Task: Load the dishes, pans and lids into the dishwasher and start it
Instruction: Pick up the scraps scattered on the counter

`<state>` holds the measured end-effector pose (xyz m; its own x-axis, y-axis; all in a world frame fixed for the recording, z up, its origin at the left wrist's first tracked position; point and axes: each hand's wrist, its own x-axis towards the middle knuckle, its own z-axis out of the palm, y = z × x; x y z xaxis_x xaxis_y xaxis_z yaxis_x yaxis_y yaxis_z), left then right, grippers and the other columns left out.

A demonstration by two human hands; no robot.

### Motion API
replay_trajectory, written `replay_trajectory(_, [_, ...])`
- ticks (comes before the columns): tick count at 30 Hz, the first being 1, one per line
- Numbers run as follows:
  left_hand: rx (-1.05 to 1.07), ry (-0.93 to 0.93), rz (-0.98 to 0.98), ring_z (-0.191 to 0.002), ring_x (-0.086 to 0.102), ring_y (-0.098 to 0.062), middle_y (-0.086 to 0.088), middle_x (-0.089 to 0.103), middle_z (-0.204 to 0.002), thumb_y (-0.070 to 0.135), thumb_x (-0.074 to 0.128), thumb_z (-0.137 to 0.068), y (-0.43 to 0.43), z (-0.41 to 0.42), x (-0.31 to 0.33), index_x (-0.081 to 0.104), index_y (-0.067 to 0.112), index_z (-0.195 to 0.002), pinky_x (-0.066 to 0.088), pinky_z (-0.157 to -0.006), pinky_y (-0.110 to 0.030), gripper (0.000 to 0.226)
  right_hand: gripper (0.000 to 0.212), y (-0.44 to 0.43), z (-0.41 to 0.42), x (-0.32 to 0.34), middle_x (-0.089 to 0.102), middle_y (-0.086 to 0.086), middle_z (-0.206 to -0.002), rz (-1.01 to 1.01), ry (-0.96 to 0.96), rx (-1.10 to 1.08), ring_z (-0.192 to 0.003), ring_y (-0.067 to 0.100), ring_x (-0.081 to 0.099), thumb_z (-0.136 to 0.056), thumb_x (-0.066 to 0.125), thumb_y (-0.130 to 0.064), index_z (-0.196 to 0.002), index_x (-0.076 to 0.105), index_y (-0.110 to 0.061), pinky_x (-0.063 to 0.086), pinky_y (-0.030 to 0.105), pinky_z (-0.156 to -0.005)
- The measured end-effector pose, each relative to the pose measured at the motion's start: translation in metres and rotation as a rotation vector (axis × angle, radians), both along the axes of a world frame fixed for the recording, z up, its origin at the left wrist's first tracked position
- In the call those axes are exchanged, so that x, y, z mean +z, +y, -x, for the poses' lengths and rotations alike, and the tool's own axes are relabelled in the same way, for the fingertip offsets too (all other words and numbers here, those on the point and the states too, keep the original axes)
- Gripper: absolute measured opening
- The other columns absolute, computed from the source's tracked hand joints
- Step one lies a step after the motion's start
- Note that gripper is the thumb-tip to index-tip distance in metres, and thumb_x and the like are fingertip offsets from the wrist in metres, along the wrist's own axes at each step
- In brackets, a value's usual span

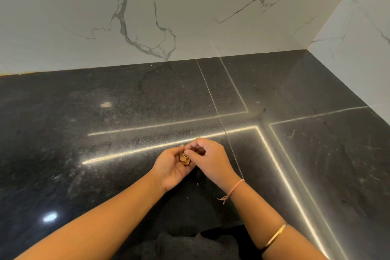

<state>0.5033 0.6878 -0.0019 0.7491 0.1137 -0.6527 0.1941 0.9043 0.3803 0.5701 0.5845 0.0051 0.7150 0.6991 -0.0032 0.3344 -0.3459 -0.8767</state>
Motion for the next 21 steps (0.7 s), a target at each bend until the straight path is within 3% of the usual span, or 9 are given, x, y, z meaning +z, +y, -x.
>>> replay_trajectory(3, [0.068, 0.021, 0.039, -0.077, 0.069, -0.023, -0.018, 0.069, -0.091, 0.014, 0.035, -0.099, 0.006, 0.005, -0.003, 0.061, -0.004, -0.103, 0.057, -0.074, -0.033, 0.031, 0.008, -0.001, -0.015, 0.003, 0.066, -0.003, -0.084, -0.045, -0.094, -0.118, -0.078, 0.006, 0.061, -0.086, 0.063, -0.010, -0.092, 0.068, -0.012, 0.052, 0.018, -0.074])
replay_trajectory(6, [0.109, 0.042, 0.041, -0.086, 0.066, -0.023, -0.015, 0.070, -0.087, 0.013, 0.036, -0.099, 0.009, 0.010, -0.004, 0.061, -0.002, -0.100, 0.056, -0.074, -0.033, 0.030, 0.022, 0.001, -0.036, -0.002, 0.063, 0.003, -0.100, 0.112, -0.146, -0.207, -0.088, 0.010, 0.058, -0.087, 0.063, -0.013, -0.108, 0.065, -0.010, 0.047, 0.019, -0.082])
replay_trajectory(10, [0.131, 0.056, 0.030, -0.089, 0.063, -0.023, -0.016, 0.066, -0.095, 0.013, 0.036, -0.099, 0.010, 0.013, -0.001, 0.060, -0.002, -0.100, 0.055, -0.074, -0.034, 0.029, 0.022, 0.008, -0.038, -0.019, 0.057, 0.008, -0.106, 0.365, -0.297, -0.080, -0.094, 0.020, 0.057, -0.092, 0.057, -0.019, -0.109, 0.065, -0.007, 0.044, 0.026, -0.085])
replay_trajectory(14, [0.140, 0.047, 0.016, -0.093, 0.063, -0.024, -0.017, 0.066, -0.101, 0.012, 0.036, -0.099, 0.012, 0.015, -0.001, 0.060, -0.002, -0.102, 0.055, -0.082, -0.034, 0.028, 0.019, 0.008, -0.032, -0.027, 0.059, 0.007, -0.102, 0.374, -0.435, -0.030, -0.095, 0.019, 0.056, -0.095, 0.051, -0.016, -0.101, 0.067, -0.008, 0.043, 0.025, -0.083])
replay_trajectory(16, [0.140, 0.041, 0.021, -0.096, 0.062, -0.026, -0.018, 0.065, -0.104, 0.011, 0.035, -0.099, 0.012, 0.015, -0.001, 0.060, -0.003, -0.103, 0.052, -0.087, -0.035, 0.028, 0.014, 0.009, -0.034, -0.027, 0.062, 0.006, -0.098, 0.355, -0.336, -0.084, -0.092, 0.017, 0.057, -0.092, 0.056, -0.014, -0.098, 0.068, -0.008, 0.043, 0.023, -0.081])
replay_trajectory(19, [0.128, 0.031, 0.022, -0.100, 0.062, -0.027, -0.019, 0.064, -0.108, 0.011, 0.035, -0.099, 0.011, 0.016, -0.001, 0.059, -0.003, -0.106, 0.048, -0.088, -0.038, 0.029, 0.005, 0.010, -0.037, -0.014, 0.067, 0.004, -0.086, 0.141, 0.276, -0.298, -0.087, 0.017, 0.062, -0.084, 0.066, -0.007, -0.084, 0.068, -0.011, 0.050, 0.024, -0.076])
replay_trajectory(21, [0.118, 0.024, 0.022, -0.101, 0.062, -0.027, -0.019, 0.065, -0.109, 0.011, 0.035, -0.099, 0.012, 0.016, -0.002, 0.059, -0.003, -0.107, 0.049, -0.090, -0.038, 0.029, 0.006, 0.007, -0.035, -0.003, 0.067, 0.004, -0.084, 0.016, 0.500, -0.318, -0.084, 0.016, 0.062, -0.082, 0.067, -0.004, -0.082, 0.068, -0.010, 0.052, 0.022, -0.071])
